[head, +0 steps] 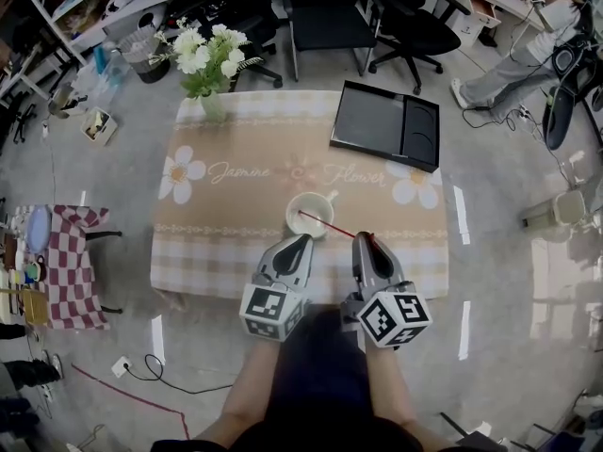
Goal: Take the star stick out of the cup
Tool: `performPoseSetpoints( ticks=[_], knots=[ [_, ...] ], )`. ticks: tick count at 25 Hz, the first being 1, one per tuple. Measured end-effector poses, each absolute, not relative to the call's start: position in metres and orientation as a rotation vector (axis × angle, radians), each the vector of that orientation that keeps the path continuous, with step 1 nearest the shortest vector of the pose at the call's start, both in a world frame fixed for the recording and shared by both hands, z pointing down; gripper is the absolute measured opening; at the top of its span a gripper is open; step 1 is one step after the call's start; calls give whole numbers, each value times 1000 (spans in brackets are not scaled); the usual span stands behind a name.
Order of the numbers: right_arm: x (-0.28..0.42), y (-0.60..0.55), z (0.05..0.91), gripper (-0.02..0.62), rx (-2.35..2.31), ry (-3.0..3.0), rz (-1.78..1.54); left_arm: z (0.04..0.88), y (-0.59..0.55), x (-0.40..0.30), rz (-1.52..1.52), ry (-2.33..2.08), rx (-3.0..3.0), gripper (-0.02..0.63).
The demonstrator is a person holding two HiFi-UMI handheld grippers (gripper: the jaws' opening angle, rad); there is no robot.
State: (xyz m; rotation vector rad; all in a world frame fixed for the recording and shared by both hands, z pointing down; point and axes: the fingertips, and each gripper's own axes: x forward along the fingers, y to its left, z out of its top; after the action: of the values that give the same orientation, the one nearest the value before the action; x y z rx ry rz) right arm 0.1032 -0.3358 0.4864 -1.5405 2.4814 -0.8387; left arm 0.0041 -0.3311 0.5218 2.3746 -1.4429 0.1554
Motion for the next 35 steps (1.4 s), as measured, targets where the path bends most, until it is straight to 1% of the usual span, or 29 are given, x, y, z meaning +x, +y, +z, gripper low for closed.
performPoseSetpoints(
  ticks=[35],
  knots=[
    [125,-327,412,15,-1563,2416,-563,452,-337,16,42,-1465,2542,12]
  ],
)
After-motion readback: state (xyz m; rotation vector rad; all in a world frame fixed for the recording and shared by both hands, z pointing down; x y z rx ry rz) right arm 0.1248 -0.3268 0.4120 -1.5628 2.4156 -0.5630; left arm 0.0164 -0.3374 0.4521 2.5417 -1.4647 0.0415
